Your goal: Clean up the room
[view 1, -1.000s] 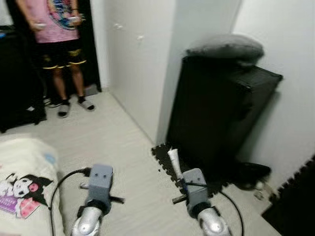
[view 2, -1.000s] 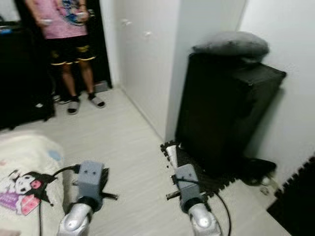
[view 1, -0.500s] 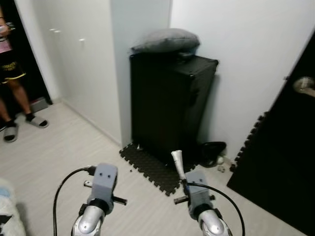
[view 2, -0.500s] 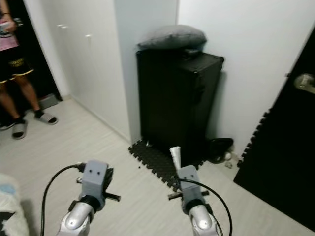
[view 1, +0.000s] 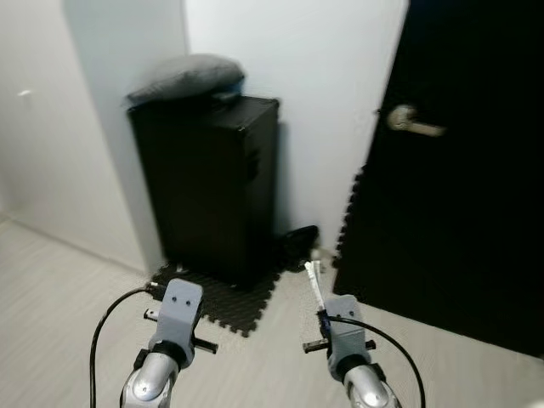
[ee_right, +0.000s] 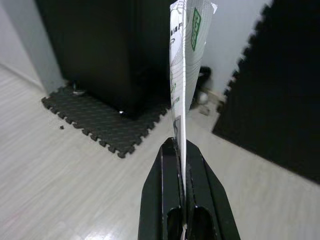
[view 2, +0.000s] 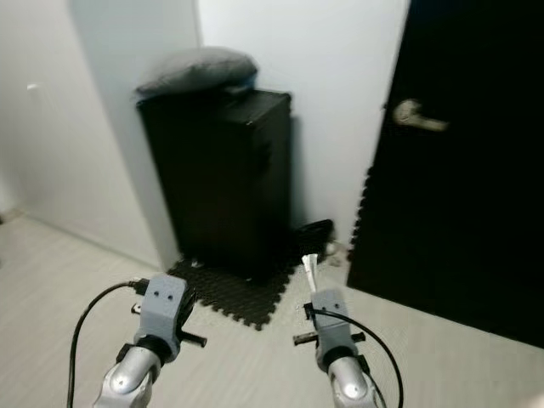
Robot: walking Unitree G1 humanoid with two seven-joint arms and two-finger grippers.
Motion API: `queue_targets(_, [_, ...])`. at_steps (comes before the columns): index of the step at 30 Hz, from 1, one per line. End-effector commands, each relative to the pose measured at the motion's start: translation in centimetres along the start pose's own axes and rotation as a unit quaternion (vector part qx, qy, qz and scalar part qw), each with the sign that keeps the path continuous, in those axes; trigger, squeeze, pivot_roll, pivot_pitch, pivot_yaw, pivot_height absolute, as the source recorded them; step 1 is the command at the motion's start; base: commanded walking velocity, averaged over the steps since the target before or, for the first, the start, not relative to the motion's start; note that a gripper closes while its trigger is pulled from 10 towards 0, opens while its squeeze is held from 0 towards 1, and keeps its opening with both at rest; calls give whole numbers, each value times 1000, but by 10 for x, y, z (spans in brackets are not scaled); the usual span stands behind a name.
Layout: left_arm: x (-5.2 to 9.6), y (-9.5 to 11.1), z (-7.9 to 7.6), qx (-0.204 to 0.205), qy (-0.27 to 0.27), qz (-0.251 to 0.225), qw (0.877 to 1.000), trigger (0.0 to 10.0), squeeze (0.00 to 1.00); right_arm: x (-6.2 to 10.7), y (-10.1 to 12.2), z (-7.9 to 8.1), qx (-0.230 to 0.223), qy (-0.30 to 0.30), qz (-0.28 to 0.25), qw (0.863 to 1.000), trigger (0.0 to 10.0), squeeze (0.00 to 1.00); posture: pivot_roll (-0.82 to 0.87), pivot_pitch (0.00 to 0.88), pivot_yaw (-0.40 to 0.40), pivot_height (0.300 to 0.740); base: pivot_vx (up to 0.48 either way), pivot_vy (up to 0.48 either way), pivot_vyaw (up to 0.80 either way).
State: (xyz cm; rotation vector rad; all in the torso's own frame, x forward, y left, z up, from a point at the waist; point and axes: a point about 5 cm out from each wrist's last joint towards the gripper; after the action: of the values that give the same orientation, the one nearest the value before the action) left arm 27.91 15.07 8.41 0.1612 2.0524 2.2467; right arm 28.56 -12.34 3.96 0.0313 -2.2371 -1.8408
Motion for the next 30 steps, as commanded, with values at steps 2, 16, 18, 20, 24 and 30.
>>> queue_targets(2, [2,-6,1,0,-1,15,1000,10000,0,1,-4,2,-3,1,6,1000,10000,0,76,90,31,740,0,0,-800])
queue_targets(16, [2,-6,-1,5,4,15,1000,10000,0,-1,-3,1,2,5,5,1000,10000,0,71,88,18,740,0,0,-800])
queue_targets(18, [2,-7,-1,5,4,15,1000,10000,0,-1,-3,0,3,4,6,1000,10000,0,70,88,16,740,0,0,-800])
queue_targets(20, [2,-7,-1,5,4,15,1000,10000,0,-1,-3,0,3,4,6,1000,10000,0,70,88,16,740,0,0,-800])
queue_targets(24, [2,-7,-1,6,5,16,1000,10000,0,0,-3,0,3,4,7,1000,10000,0,70,89,14,740,0,0,-800])
queue_targets(30, [3,-8,-2,8,6,16,1000,10000,0,0,-4,-1,4,3,8,1000,10000,0,68,87,12,740,0,0,-800])
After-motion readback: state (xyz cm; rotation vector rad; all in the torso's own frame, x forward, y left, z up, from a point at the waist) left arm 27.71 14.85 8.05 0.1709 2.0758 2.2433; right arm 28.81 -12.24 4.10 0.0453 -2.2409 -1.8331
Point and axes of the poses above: a point about 5 cm out from each wrist's last joint towards the gripper, its own x axis pointing back from the gripper into the wrist, its own y axis along the axis of the wrist's last joint, z = x × y, and after that the axes turned 4 degrees about x, right-handed
